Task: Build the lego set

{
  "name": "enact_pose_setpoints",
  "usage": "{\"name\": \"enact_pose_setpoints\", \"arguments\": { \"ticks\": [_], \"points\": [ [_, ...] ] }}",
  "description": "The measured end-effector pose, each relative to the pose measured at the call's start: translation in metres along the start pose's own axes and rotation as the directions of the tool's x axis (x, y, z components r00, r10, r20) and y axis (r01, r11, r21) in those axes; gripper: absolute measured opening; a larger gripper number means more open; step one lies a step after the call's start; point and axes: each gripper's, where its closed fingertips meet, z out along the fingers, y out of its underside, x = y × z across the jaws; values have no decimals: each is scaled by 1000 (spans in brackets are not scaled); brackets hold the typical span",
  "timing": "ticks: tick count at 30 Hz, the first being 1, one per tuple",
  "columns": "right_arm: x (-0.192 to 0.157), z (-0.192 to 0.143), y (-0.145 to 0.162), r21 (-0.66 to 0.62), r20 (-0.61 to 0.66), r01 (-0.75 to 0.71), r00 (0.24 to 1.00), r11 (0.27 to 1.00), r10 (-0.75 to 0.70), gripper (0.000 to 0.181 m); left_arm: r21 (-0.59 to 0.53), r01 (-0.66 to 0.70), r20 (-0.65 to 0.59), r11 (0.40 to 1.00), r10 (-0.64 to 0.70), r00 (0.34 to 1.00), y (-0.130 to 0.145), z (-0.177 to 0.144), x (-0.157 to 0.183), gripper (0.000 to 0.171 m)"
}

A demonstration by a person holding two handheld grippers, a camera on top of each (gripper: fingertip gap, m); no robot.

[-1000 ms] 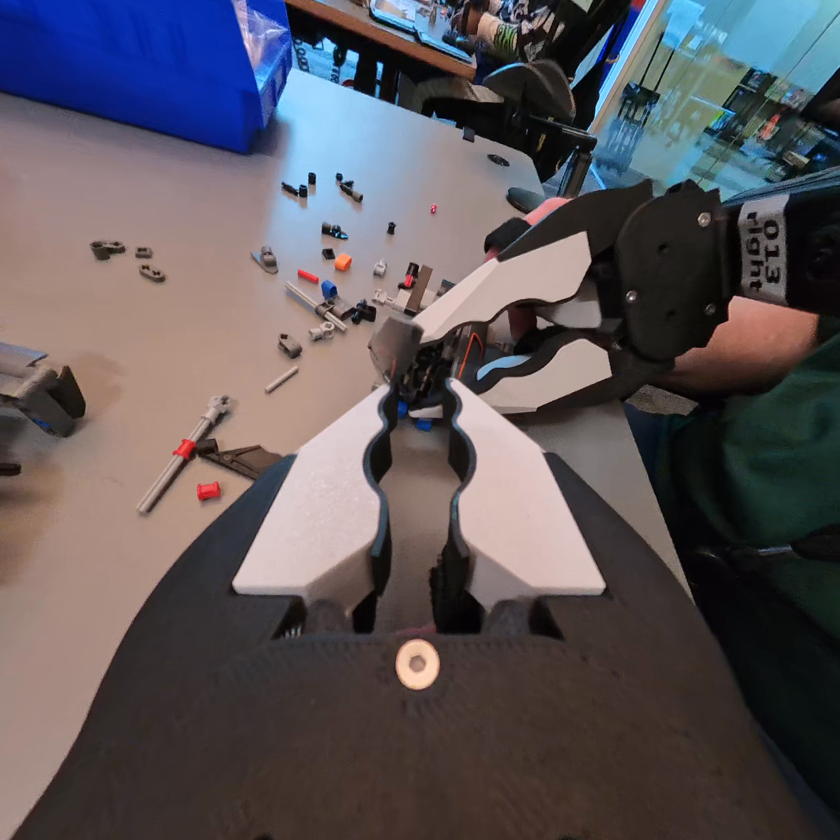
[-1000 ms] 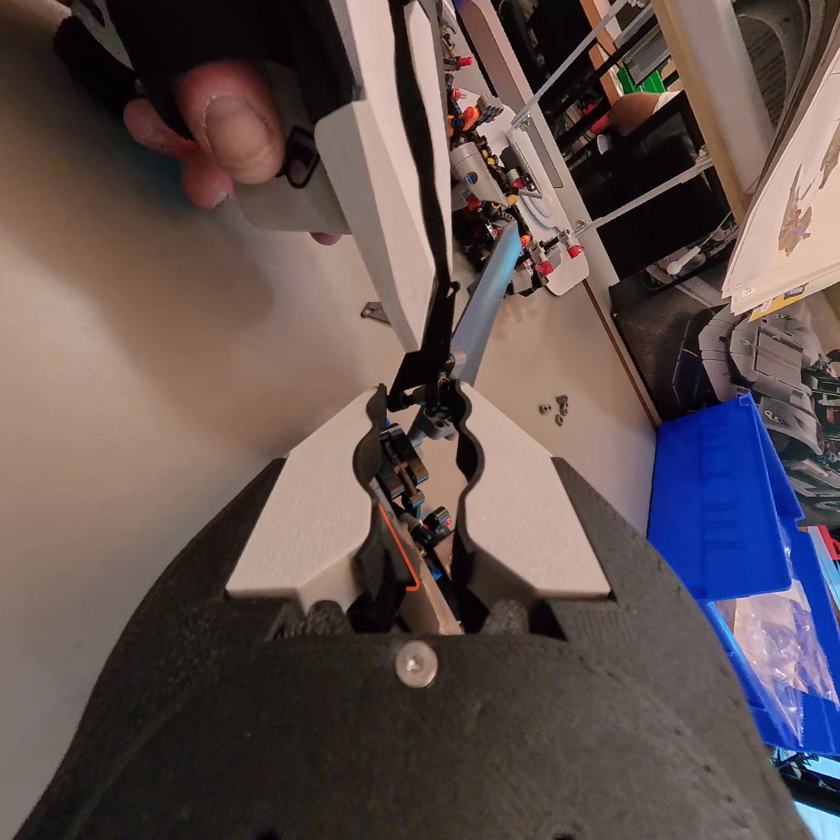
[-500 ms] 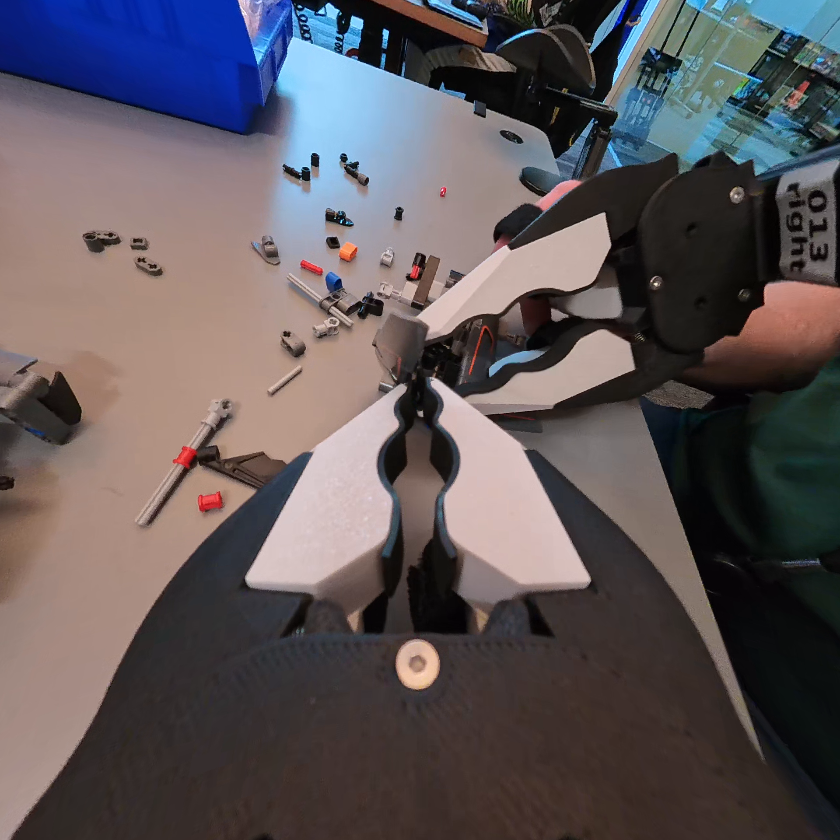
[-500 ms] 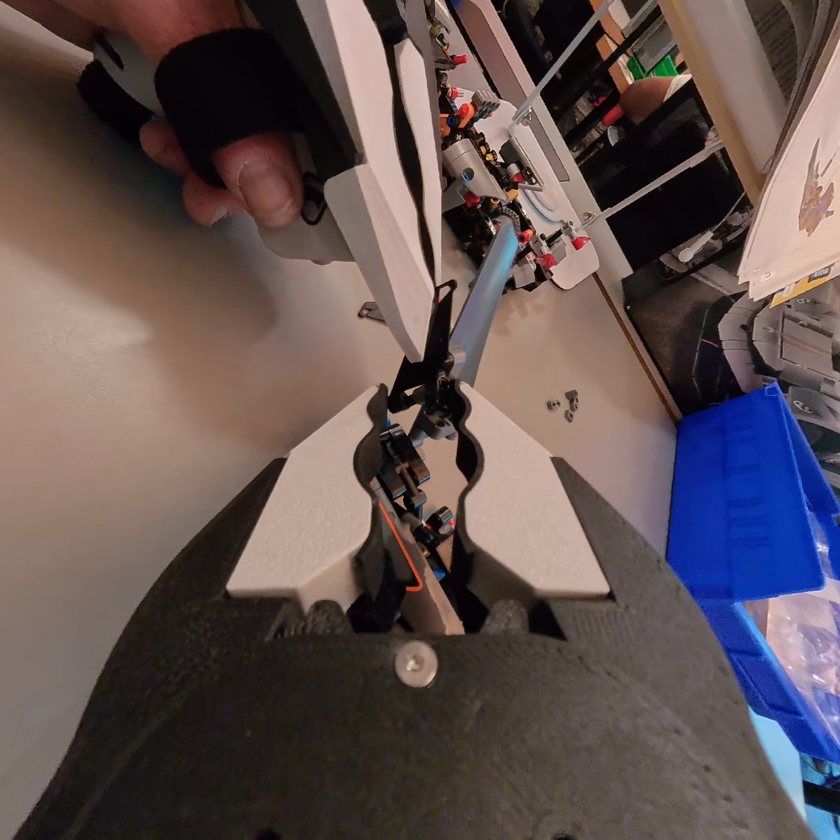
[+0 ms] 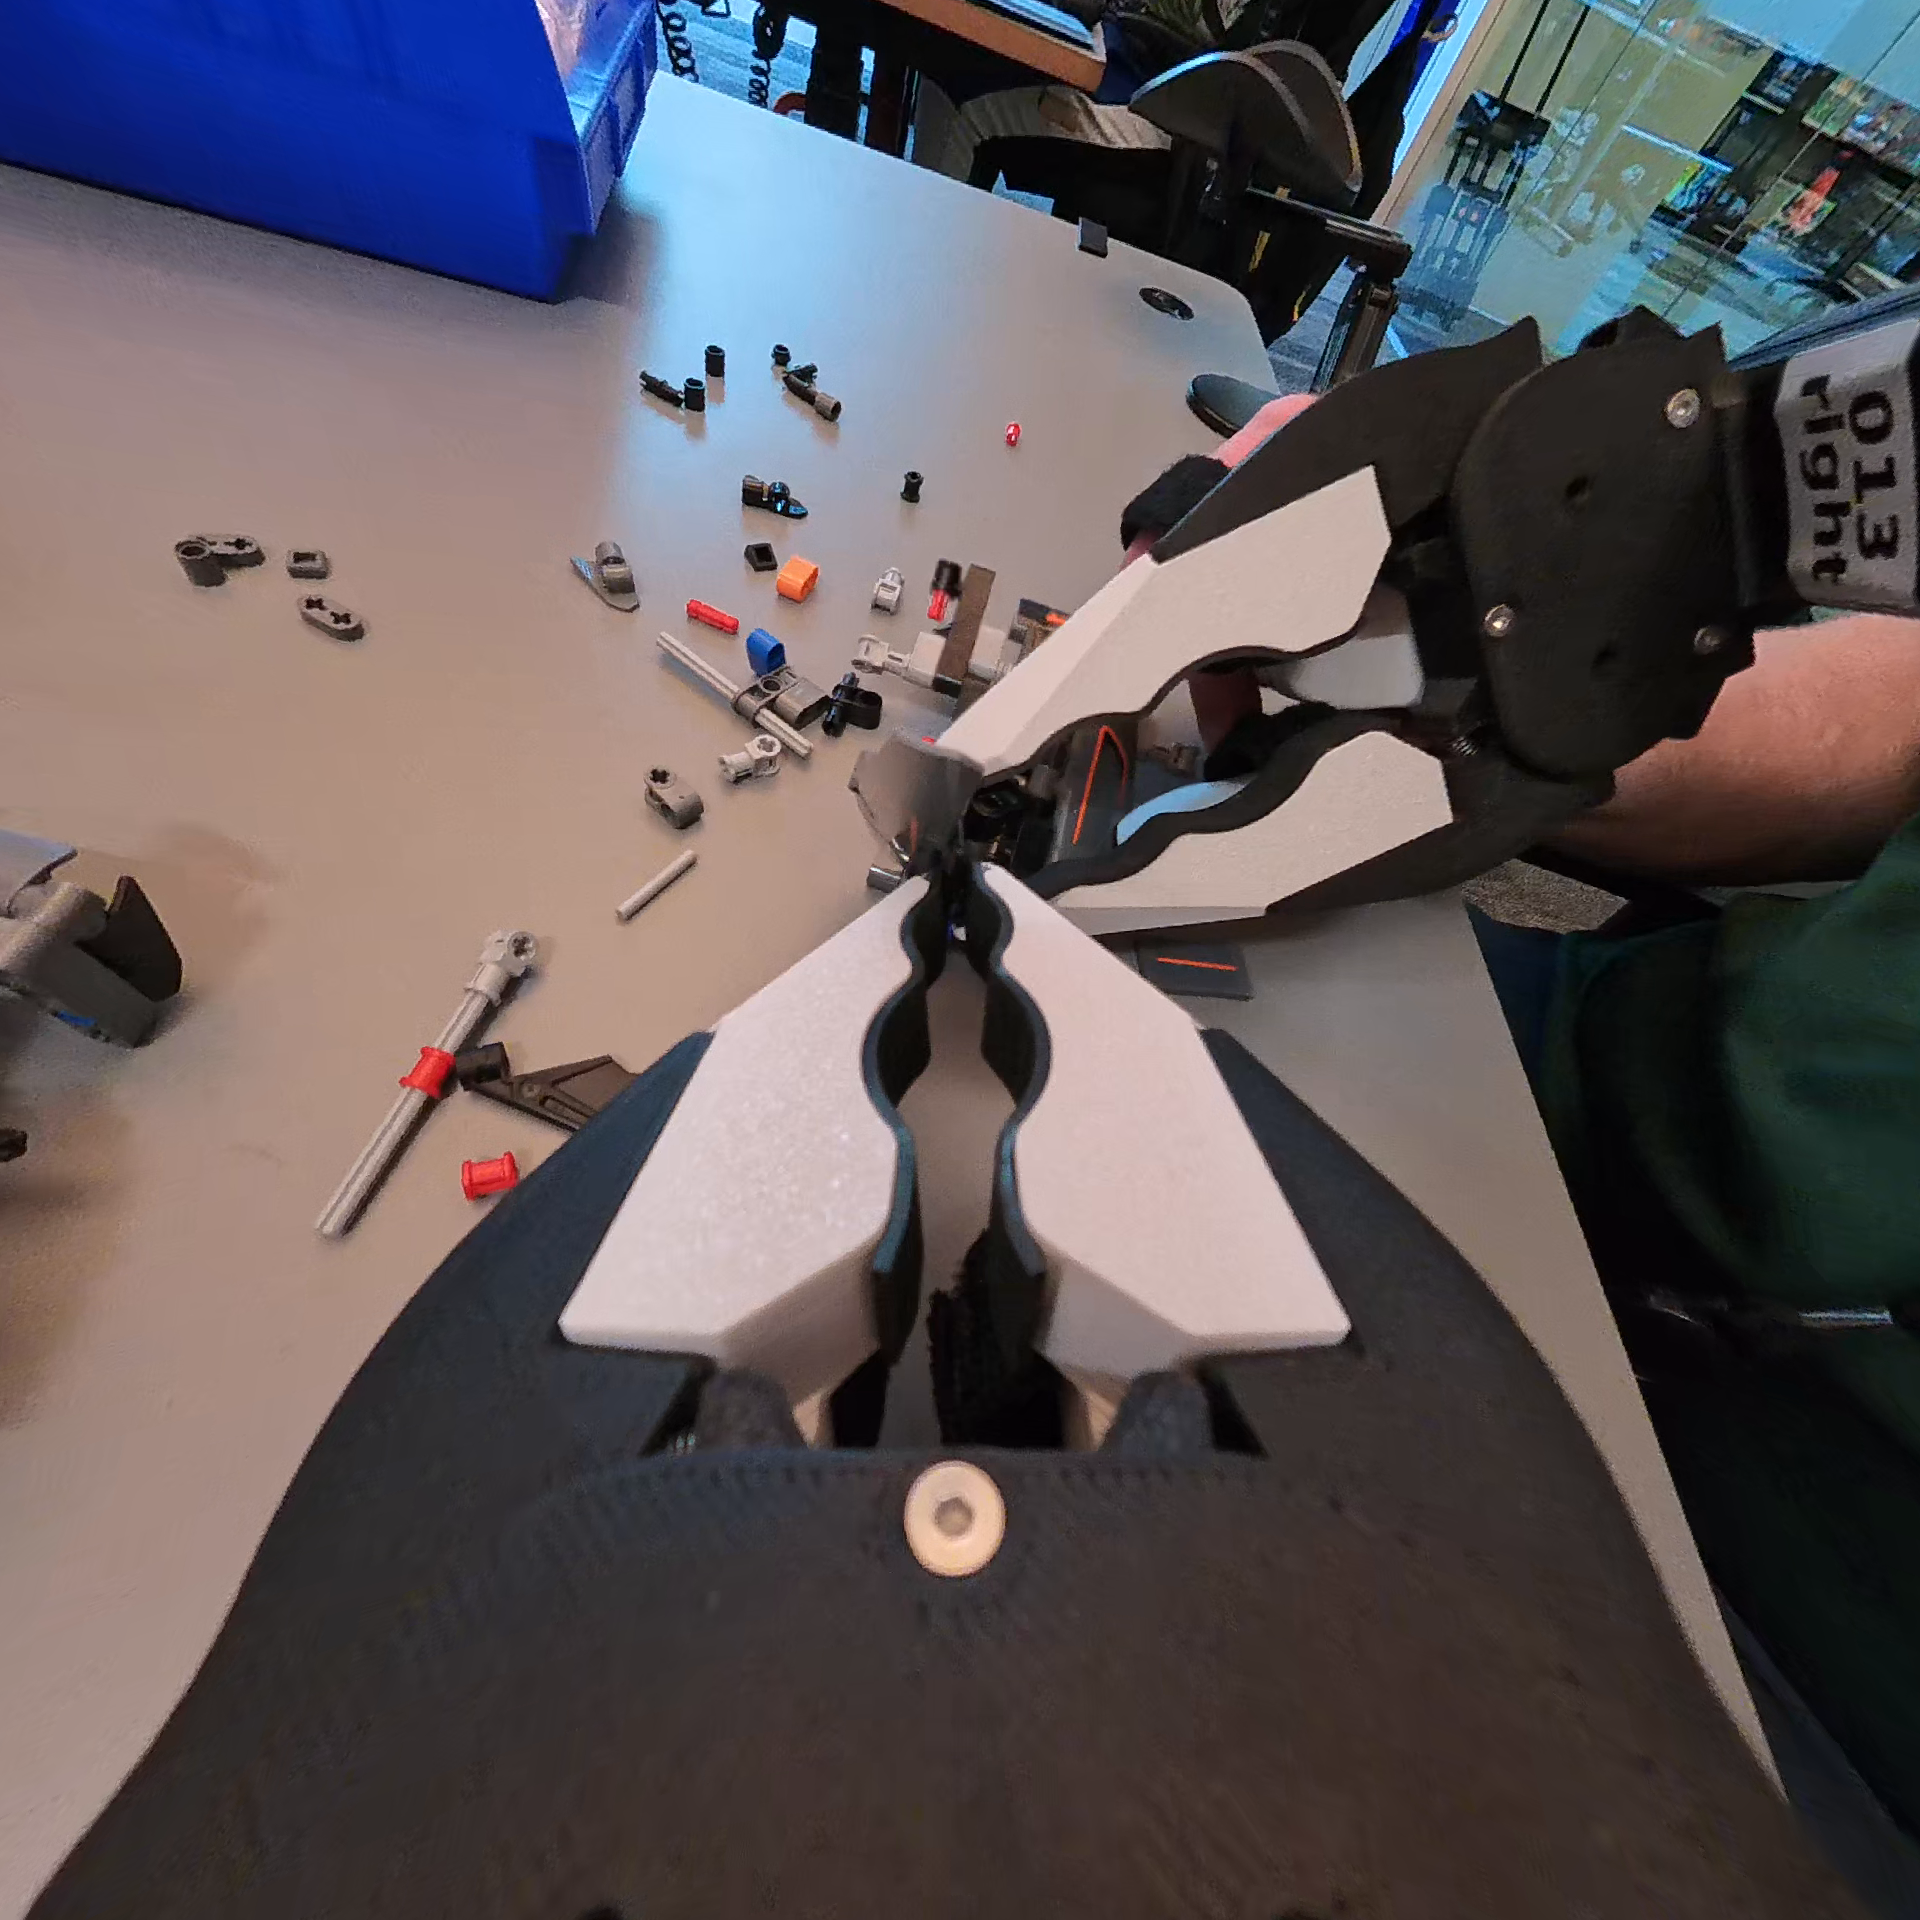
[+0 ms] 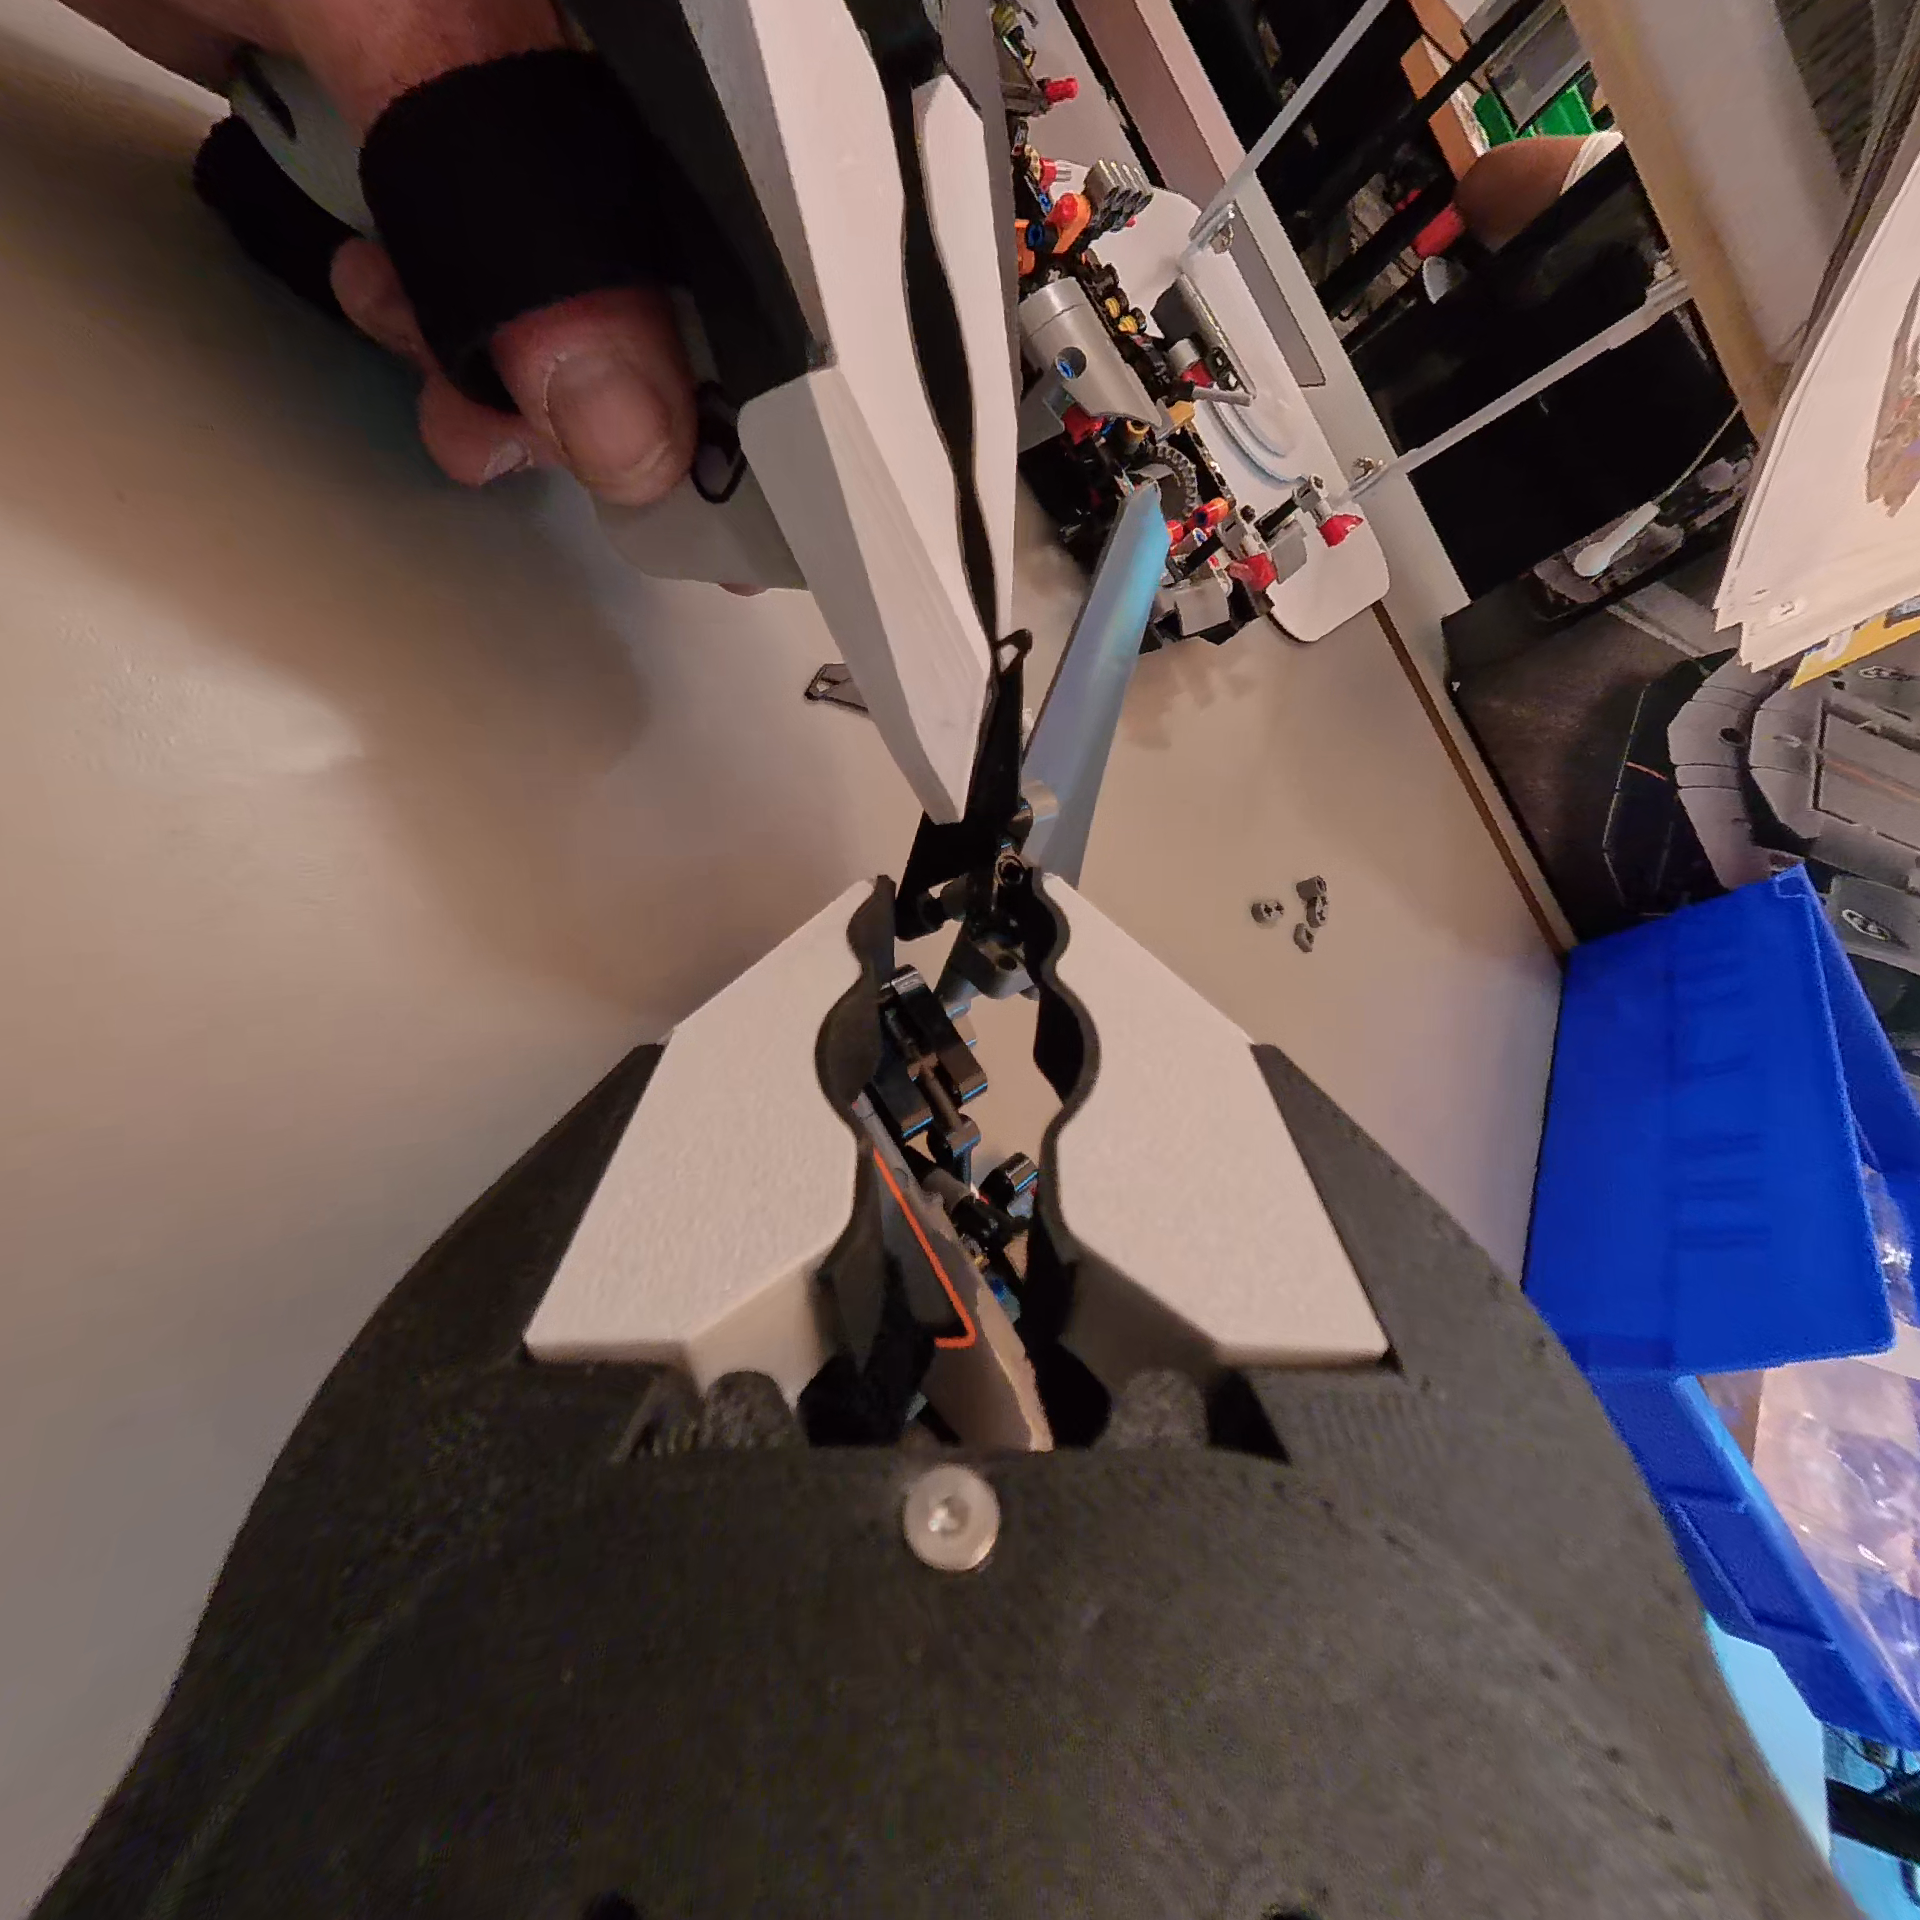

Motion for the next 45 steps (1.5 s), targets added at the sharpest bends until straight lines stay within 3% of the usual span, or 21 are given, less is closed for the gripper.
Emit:
{"name": "enact_pose_setpoints", "arguments": {
  "ticks": [13,18,20,22,29,33,38,45],
  "points": [
    [1,0,2,-13,-10,32,999,999,-32,21,-10,-25,11,1000,25,1000,0,2,0,1],
    [4,-1,3,-16,-11,44,999,999,-45,26,5,-13,6,1000,13,1000,-3,3,-1,0],
    [8,-4,3,-19,-52,82,995,996,-83,38,33,3,-4,999,-3,1000,-7,2,-2,0],
    [7,-8,1,-4,-58,102,993,995,-102,34,52,25,-6,998,-25,1000,-9,0,-4,0],
    [14,-24,-6,61,8,15,1000,998,-16,16,42,17,3,999,-17,1000,-8,1,-4,0],
    [21,-22,-10,73,113,-149,984,986,140,18,43,14,10,999,-14,1000,-9,1,-6,0],
    [16,-10,-2,15,165,-137,977,990,133,8,41,13,11,999,-13,1000,-9,1,-6,0],
    [24,-12,4,12,199,-184,964,983,178,10,43,17,10,999,-18,1000,-9,1,-8,0]
  ]
}}
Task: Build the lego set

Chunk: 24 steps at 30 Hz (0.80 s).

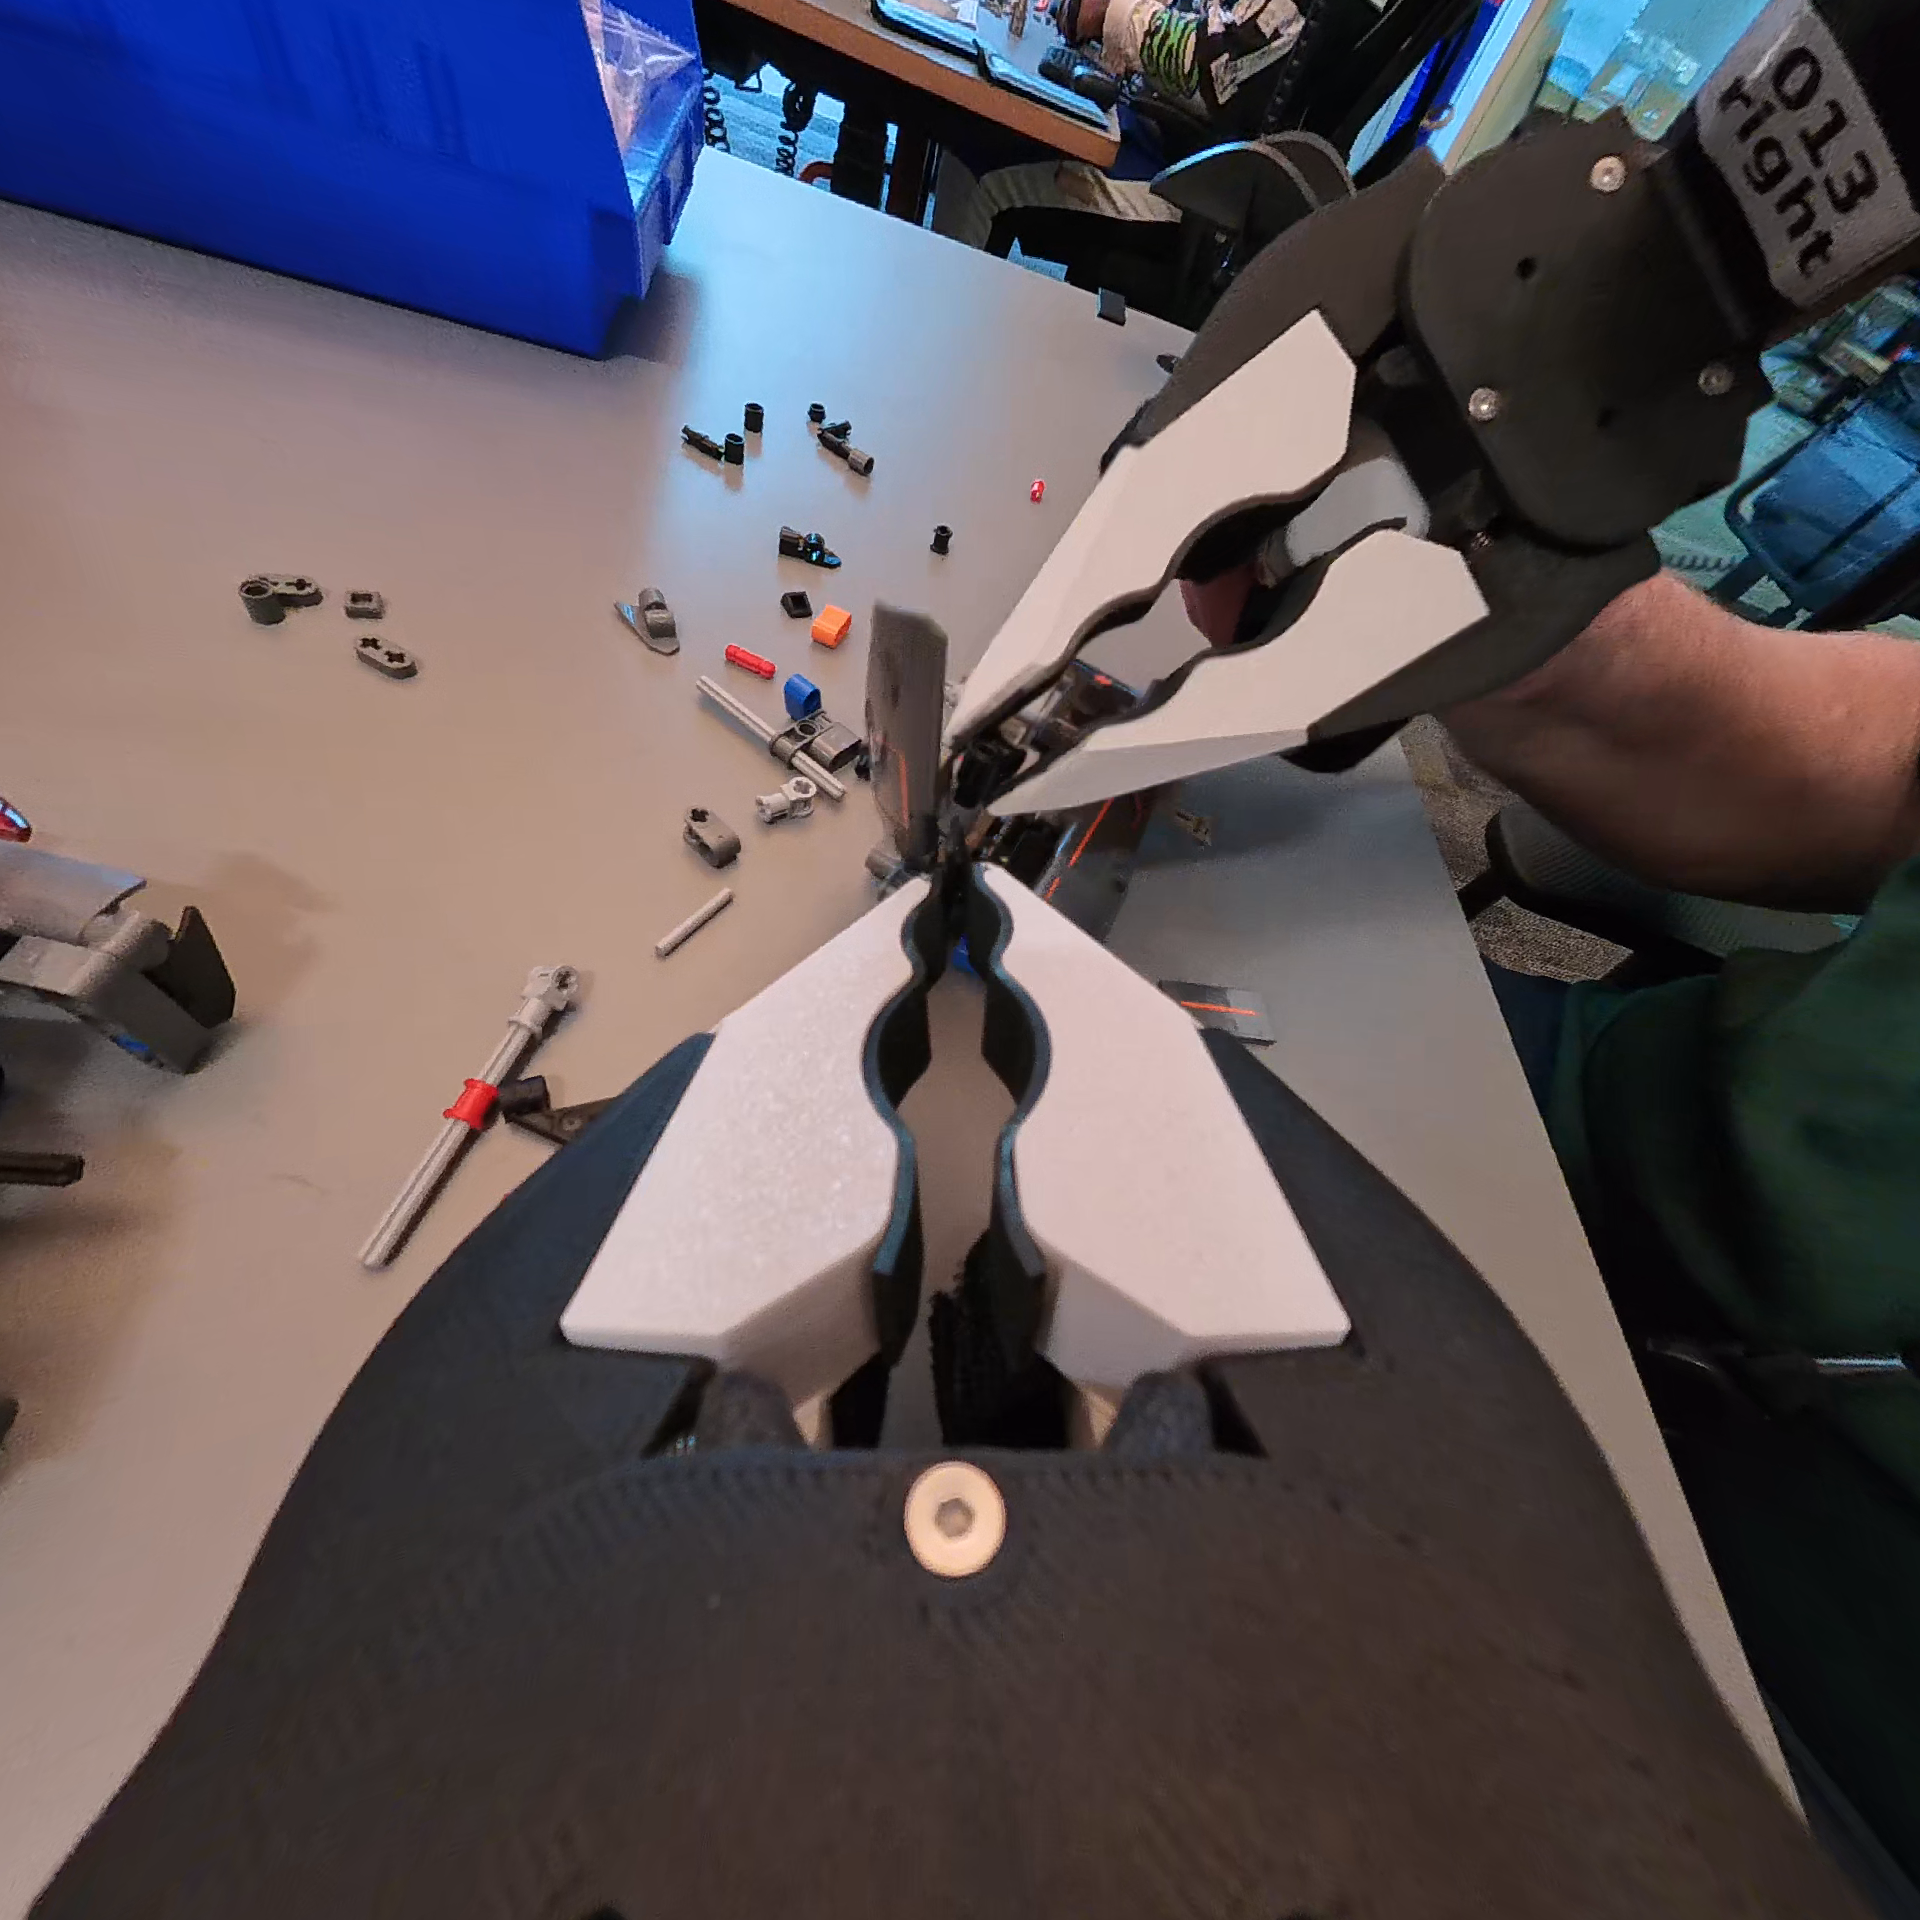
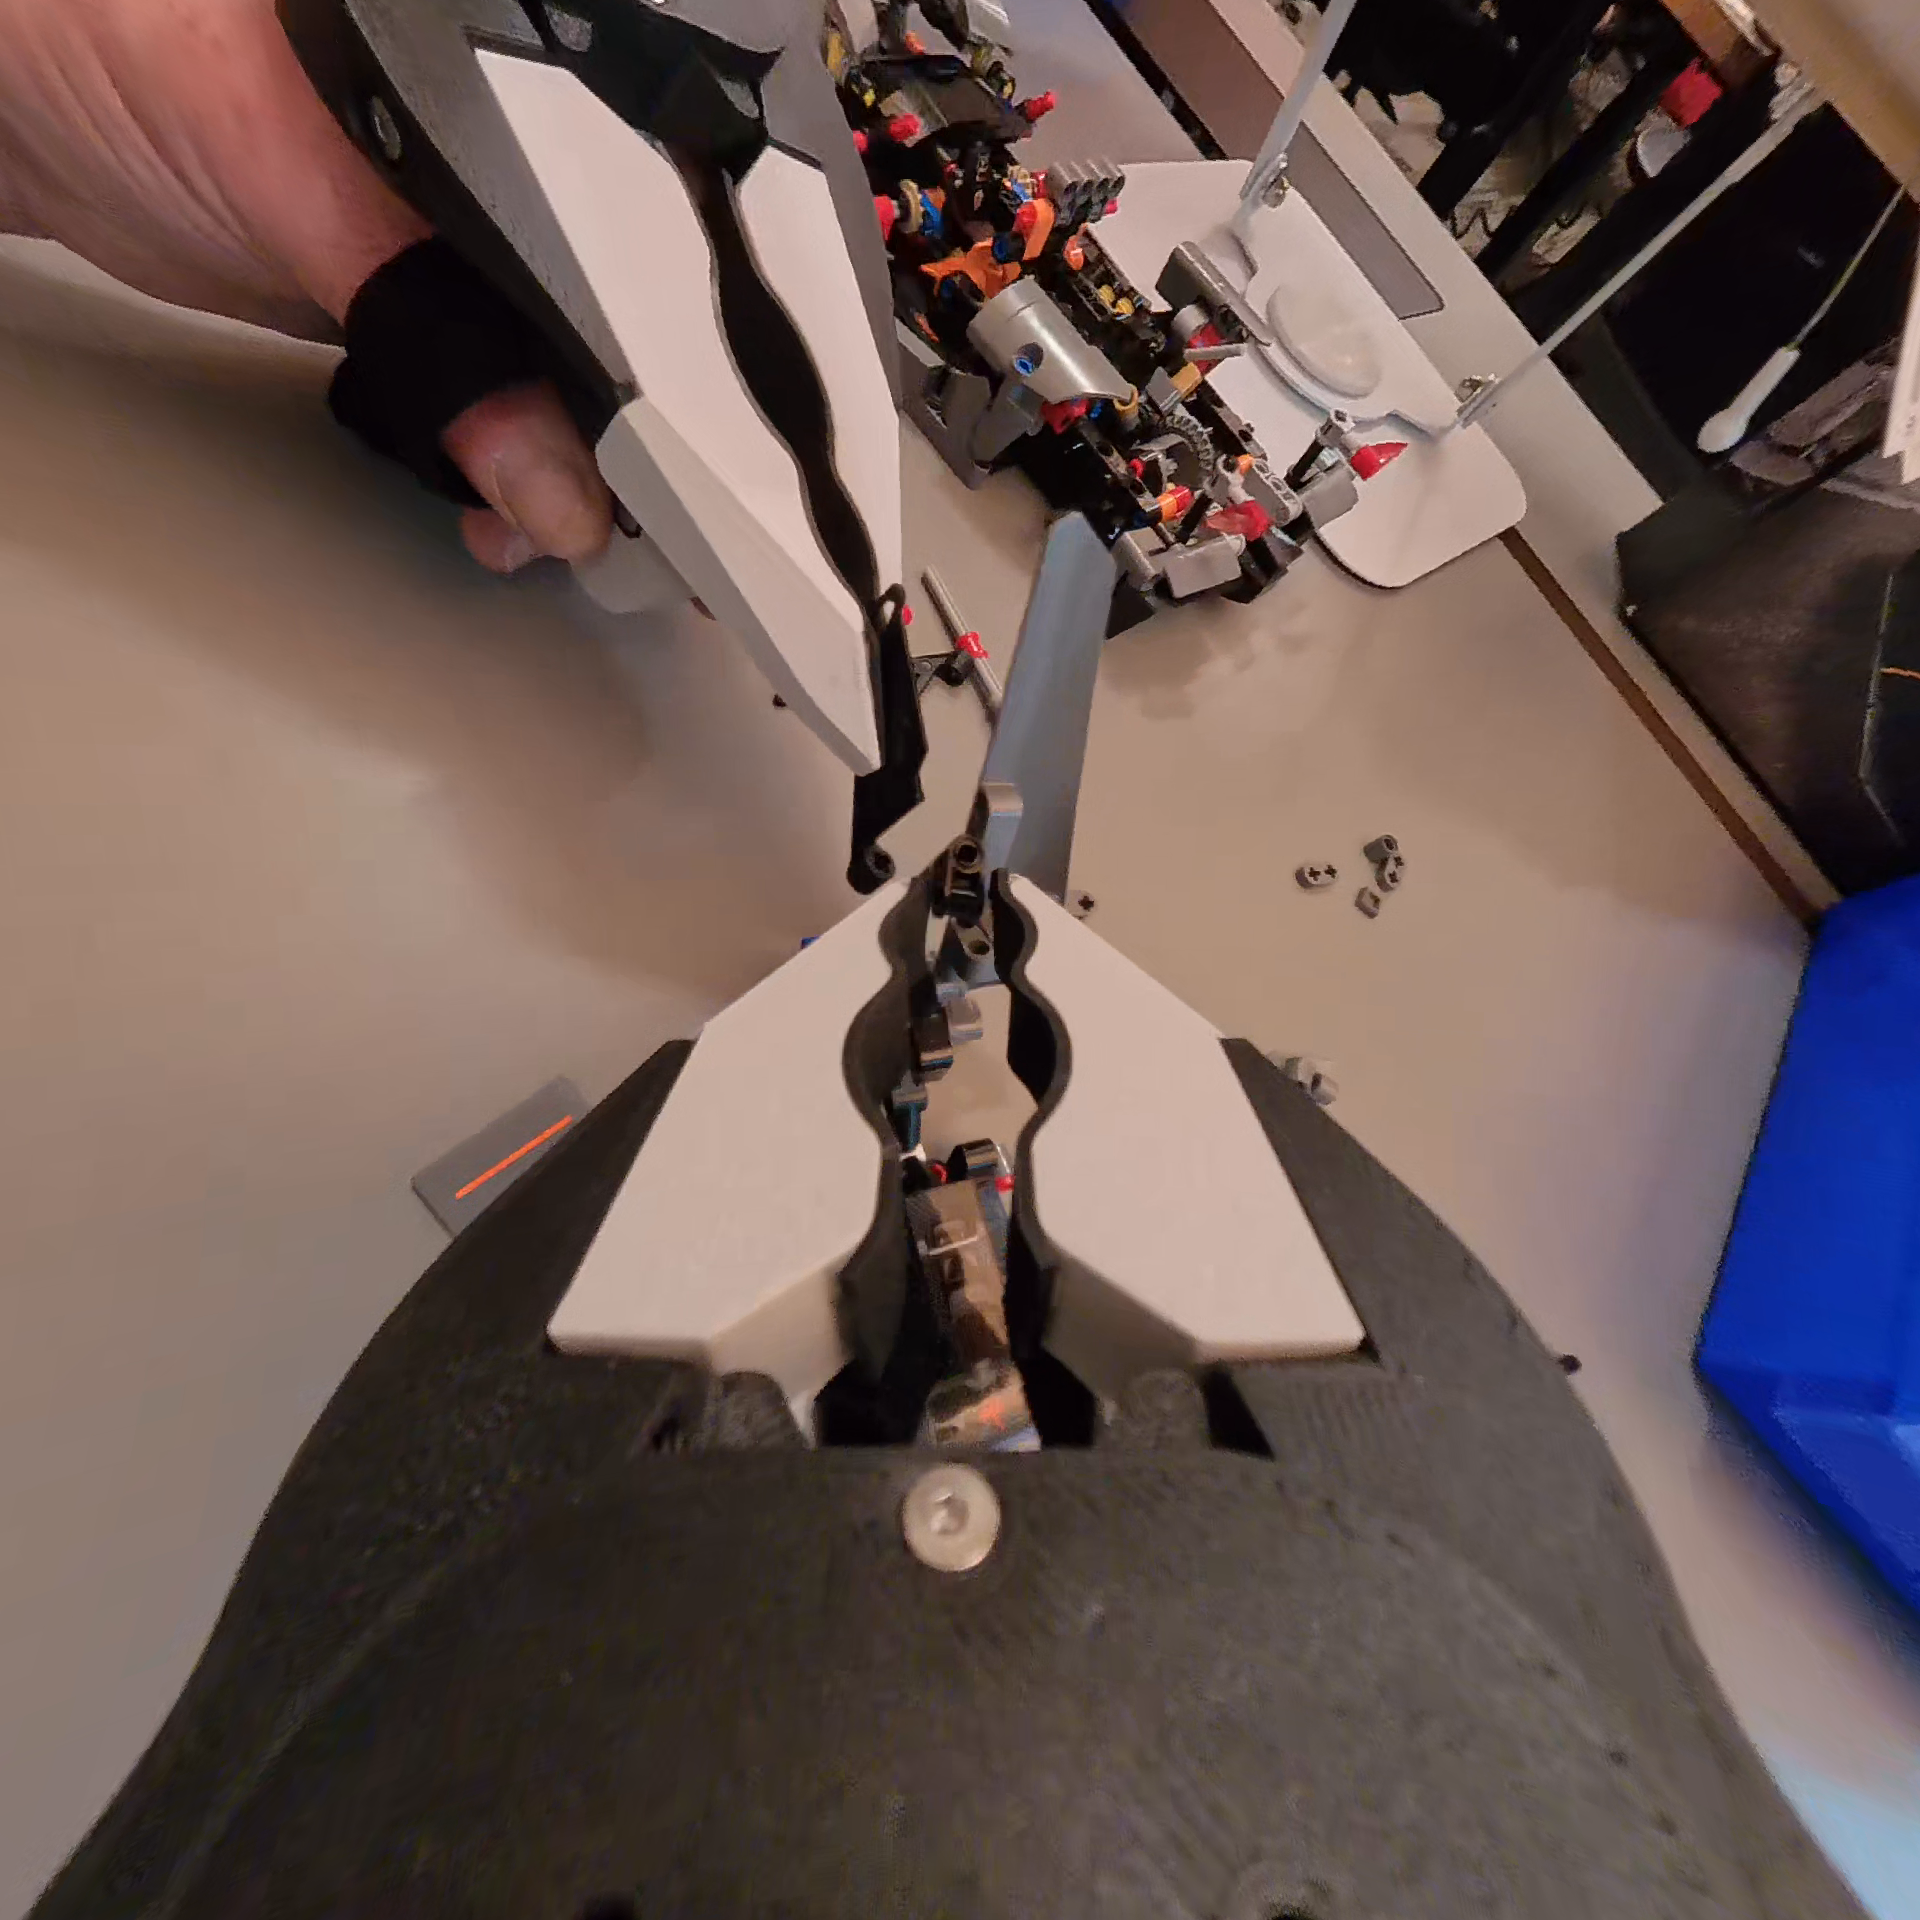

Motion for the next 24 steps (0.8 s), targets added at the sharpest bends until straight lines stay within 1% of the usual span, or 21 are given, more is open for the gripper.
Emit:
{"name": "enact_pose_setpoints", "arguments": {
  "ticks": [2,4,6,8,10,11,13,15,17,22,24],
  "points": [
    [-1,0,1,4,25,-15,1000,1000,15,15,3,-1,-2,1000,1,1000,-1,0,-1,0],
    [-2,1,2,11,43,-10,999,1000,9,16,1,-7,0,1000,7,1000,-2,1,-3,0],
    [0,3,4,6,41,-20,999,1000,20,19,1,-5,-7,1000,5,1000,-2,1,-3,0],
    [3,4,3,6,41,-35,999,999,35,27,-2,-3,-10,1000,3,1000,-1,0,-3,0],
    [5,6,4,-4,51,-40,998,999,40,30,-7,-2,-10,1000,2,1000,-1,0,-3,0],
    [8,7,5,-10,47,-38,998,999,39,29,-11,-4,-10,1000,4,1000,0,0,-4,0],
    [12,6,3,7,33,-19,999,1000,19,18,-21,-12,-7,1000,12,1000,0,1,-6,0],
    [12,6,3,6,47,-29,998,1000,29,19,-14,-5,-13,1000,5,1000,-1,0,-8,0],
    [14,7,4,6,48,-32,998,999,32,16,-15,-4,-22,1000,4,1000,-2,1,-8,0],
    [19,10,5,4,76,-85,994,996,85,38,-44,-24,-36,999,22,999,-2,4,-11,0],
    [20,12,6,-8,102,-97,990,995,97,41,-56,-29,-50,998,26,998,-2,6,-11,0]
  ]
}}
